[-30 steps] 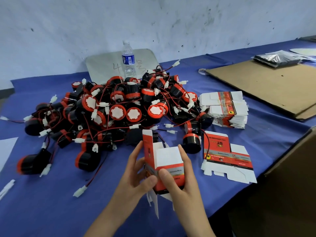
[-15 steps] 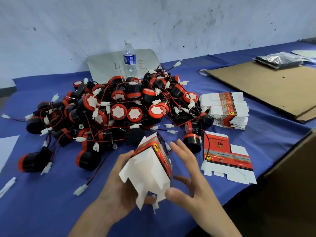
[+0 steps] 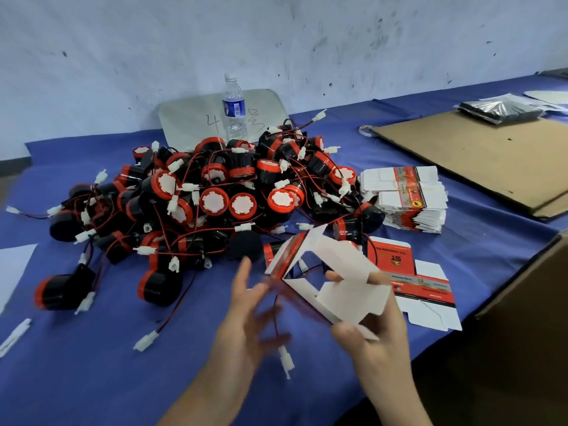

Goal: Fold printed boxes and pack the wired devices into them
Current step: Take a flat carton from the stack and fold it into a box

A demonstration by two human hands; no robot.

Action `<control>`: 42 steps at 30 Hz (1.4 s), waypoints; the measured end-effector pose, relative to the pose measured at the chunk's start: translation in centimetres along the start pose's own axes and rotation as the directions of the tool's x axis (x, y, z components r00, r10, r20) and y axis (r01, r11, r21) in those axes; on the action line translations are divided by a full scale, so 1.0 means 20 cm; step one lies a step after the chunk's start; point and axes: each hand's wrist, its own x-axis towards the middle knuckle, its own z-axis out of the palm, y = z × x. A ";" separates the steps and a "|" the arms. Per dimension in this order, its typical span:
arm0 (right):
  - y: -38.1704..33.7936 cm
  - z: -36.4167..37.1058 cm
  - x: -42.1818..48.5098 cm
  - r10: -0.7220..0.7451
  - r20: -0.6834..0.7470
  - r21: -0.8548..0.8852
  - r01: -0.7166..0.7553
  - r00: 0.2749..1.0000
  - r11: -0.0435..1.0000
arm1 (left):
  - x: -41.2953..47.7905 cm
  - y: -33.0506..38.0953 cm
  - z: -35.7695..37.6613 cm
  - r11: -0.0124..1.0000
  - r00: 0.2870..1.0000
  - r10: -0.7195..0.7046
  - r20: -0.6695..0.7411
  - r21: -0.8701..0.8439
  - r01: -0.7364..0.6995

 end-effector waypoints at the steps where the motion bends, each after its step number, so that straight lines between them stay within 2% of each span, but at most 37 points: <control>1: 0.00 0.00 0.03 0.065 -0.030 0.056 -0.063 0.997 0.996 | 0.03 0.00 -0.02 0.993 0.992 0.106 -0.066 0.051 -0.102; 2: 0.01 -0.02 0.03 0.098 -0.008 0.065 -0.097 0.995 0.993 | 0.05 0.01 -0.03 0.963 0.974 0.222 -0.051 0.171 -0.210; 4: 0.00 -0.02 0.06 0.130 0.048 0.054 -0.132 0.990 0.990 | 0.06 0.02 -0.02 0.900 0.950 0.306 0.068 0.306 -0.312; 6: -0.02 0.02 0.07 0.154 0.057 0.068 -0.158 0.986 0.985 | 0.04 0.02 -0.01 0.907 0.933 0.297 0.204 0.246 -0.342; 8: -0.02 0.06 0.06 0.178 0.000 0.149 -0.176 0.984 0.973 | 0.02 0.01 0.00 0.914 0.910 0.315 0.269 0.172 -0.367; 13: -0.03 0.11 0.05 0.234 -0.112 0.259 -0.199 0.966 0.945 | 0.02 -0.06 0.05 0.914 0.914 0.361 0.187 0.122 -0.386; 16: -0.02 0.11 0.04 0.288 -0.104 0.341 -0.238 0.952 0.909 | 0.02 -0.09 0.06 0.905 0.916 0.377 0.134 0.155 -0.395; 18: -0.02 0.11 0.03 0.268 -0.104 0.340 -0.219 0.958 0.915 | 0.03 -0.10 0.06 0.897 0.912 0.395 0.111 0.168 -0.409; 23: -0.02 0.10 0.03 0.174 -0.125 0.270 -0.135 0.977 0.953 | 0.04 -0.12 0.06 0.880 0.909 0.403 0.103 0.229 -0.416; 30: -0.01 0.09 0.02 0.185 -0.130 0.175 -0.161 0.974 0.971 | 0.04 -0.12 0.04 0.822 0.895 0.433 0.107 0.360 -0.441; 33: -0.01 0.10 0.02 0.065 -0.196 0.082 -0.050 0.978 0.995 | 0.04 -0.11 0.04 0.870 0.910 0.410 0.068 0.271 -0.412; 36: -0.01 0.08 0.02 -0.081 -0.137 -0.104 0.067 0.987 0.992 | 0.06 -0.07 0.04 0.942 0.944 0.329 0.039 0.054 -0.331; 42: 0.01 0.03 0.05 0.015 -0.124 -0.127 -0.030 0.992 0.991 | 0.08 -0.03 0.03 0.971 0.974 0.199 0.109 0.109 -0.211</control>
